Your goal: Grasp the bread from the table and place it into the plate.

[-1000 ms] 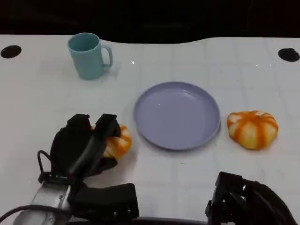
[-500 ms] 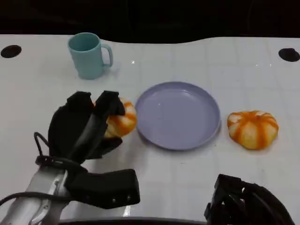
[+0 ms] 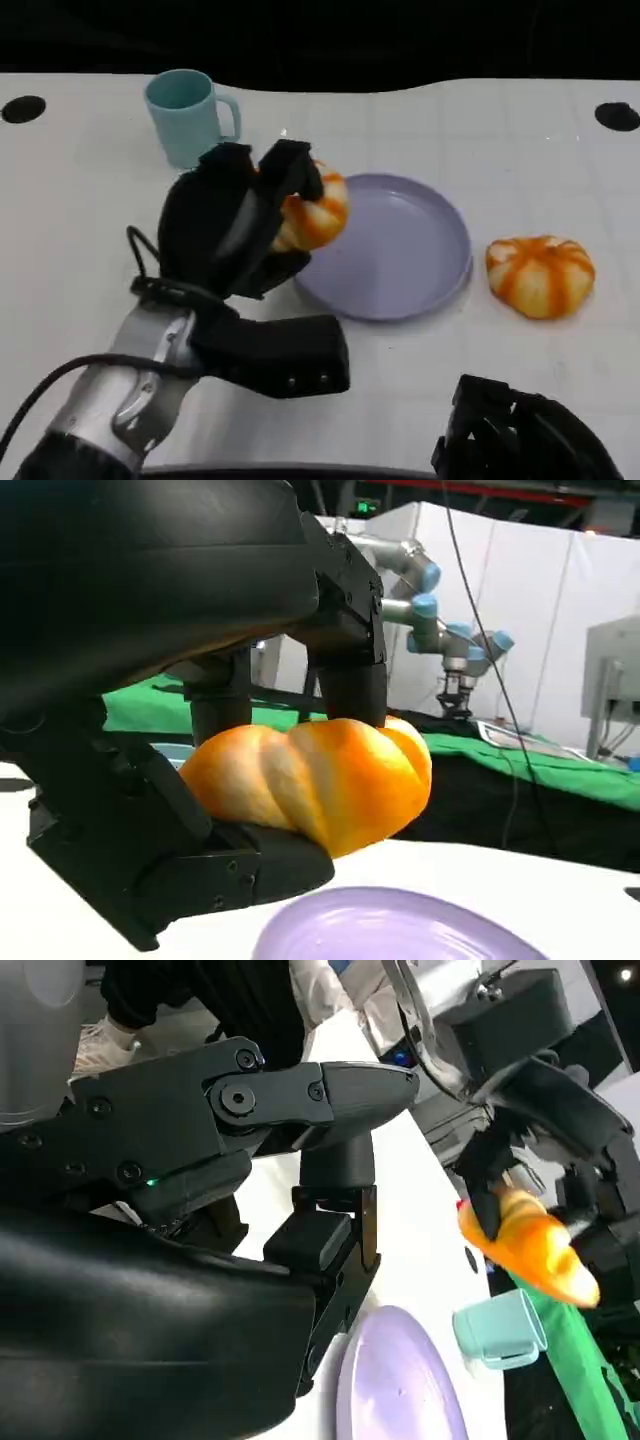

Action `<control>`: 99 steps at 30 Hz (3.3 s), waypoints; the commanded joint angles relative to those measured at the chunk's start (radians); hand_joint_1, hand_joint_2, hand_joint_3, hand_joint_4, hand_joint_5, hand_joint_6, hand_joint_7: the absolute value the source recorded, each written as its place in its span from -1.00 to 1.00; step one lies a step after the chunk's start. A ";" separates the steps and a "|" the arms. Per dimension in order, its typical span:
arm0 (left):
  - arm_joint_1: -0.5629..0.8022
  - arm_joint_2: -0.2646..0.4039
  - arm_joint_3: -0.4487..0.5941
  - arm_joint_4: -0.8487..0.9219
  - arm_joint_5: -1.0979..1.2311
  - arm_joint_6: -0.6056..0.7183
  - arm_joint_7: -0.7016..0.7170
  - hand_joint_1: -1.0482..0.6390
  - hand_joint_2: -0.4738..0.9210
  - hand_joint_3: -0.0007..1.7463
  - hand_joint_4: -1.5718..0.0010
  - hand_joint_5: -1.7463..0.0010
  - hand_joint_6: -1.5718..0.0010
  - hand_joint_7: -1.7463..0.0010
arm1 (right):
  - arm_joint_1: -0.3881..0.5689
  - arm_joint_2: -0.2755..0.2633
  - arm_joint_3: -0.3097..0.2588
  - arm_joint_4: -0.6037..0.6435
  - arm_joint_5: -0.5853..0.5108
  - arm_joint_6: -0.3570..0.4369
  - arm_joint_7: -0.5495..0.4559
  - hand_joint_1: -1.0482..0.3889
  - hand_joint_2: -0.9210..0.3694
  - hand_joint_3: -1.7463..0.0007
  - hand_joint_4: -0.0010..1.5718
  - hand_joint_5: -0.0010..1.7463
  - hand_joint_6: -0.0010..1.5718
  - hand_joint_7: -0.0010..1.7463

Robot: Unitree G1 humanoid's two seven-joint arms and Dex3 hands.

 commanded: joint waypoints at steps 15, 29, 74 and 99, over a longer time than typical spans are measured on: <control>-0.248 -0.170 -0.046 0.353 -0.115 -0.071 -0.120 0.03 0.34 0.25 -0.16 -1.00 0.13 -0.99 | 0.000 0.003 0.001 -0.004 0.003 -0.007 0.001 -0.49 -1.00 0.69 0.09 0.79 0.00 0.50; -0.308 -0.152 -0.139 0.394 -0.050 0.031 -0.311 -0.38 1.00 -0.72 0.74 0.53 0.60 1.00 | 0.006 0.001 0.006 -0.013 0.000 -0.013 0.004 -0.51 -1.00 0.69 0.10 0.78 0.02 0.49; 0.316 -0.063 0.186 0.067 -0.491 -0.683 -0.092 0.01 0.58 -0.24 -0.03 -0.48 -0.15 0.29 | 0.009 -0.002 0.004 -0.021 0.002 -0.005 0.005 -0.50 -1.00 0.70 0.08 0.79 -0.01 0.51; 0.662 -0.176 0.224 -0.156 -1.088 -0.415 -0.650 -0.02 0.58 0.16 0.05 -1.00 0.19 -0.71 | 0.013 -0.009 0.005 -0.024 0.003 -0.013 0.009 -0.49 -1.00 0.67 0.09 0.80 0.00 0.53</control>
